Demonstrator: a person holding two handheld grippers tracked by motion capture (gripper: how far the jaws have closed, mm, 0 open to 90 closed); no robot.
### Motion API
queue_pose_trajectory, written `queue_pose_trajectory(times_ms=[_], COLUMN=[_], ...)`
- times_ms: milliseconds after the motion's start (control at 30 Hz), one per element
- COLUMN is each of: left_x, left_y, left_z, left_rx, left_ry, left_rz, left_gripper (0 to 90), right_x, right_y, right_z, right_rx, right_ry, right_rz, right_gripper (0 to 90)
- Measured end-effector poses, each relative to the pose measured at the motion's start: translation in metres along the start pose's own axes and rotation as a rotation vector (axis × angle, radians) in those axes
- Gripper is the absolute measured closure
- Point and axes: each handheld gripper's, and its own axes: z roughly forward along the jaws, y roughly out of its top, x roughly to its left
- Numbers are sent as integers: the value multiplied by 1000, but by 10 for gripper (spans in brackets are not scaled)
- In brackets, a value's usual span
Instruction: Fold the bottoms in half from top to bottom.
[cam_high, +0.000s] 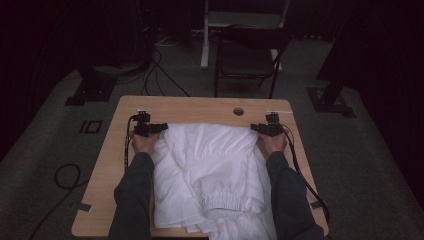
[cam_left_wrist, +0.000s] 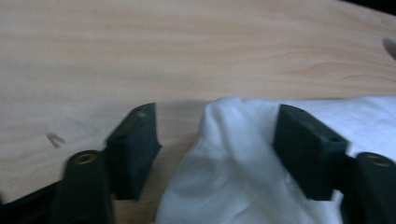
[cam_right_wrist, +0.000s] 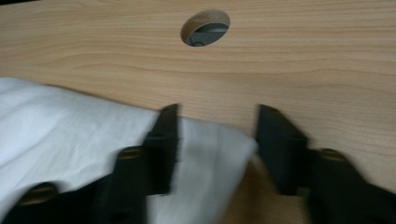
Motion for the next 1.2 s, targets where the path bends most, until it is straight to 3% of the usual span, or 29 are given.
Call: queue_pose_trajectory(times_ms=[100,200,233,267,367,433,533,667,767,833,967,1200], left_x=[1,1,1,1,-2,-4,-5,-4,-7,-11,-18,-23], left_y=[-2,-4,-4,-4,-5,-3,2,8,10,15,21,7], left_z=[5,8,8,7,8,5,-3,-15,-22,-28,-46,-82], left_rx=[41,71,78,91,117,90,28,-59,-106,-111,-153,-189], left_ry=[3,-5,-14,-38,-89,-87,-93,-157,-200,-205,-255,-310], left_rz=[1,6,10,12,35,40,33,26,29,65,101,197], left_gripper=[286,309,331,378,662,816,838,839,839,838,838,839], right_x=[8,16,18,20,22,21,15,7,6,7,6,2], right_y=[-1,-3,-4,-4,-3,-3,0,8,15,18,23,8], right_z=[10,18,19,18,18,16,9,-7,-18,-26,-43,-78], right_rx=[66,125,122,127,159,167,132,58,4,-25,-78,-157], right_ry=[-28,-68,-80,-82,-53,-61,-64,-60,-64,-64,-48,36], right_rz=[-46,-94,-105,-103,-108,-109,-89,-68,-88,-94,-110,-146], right_gripper=[359,393,449,515,825,886,893,895,895,895,895,895])
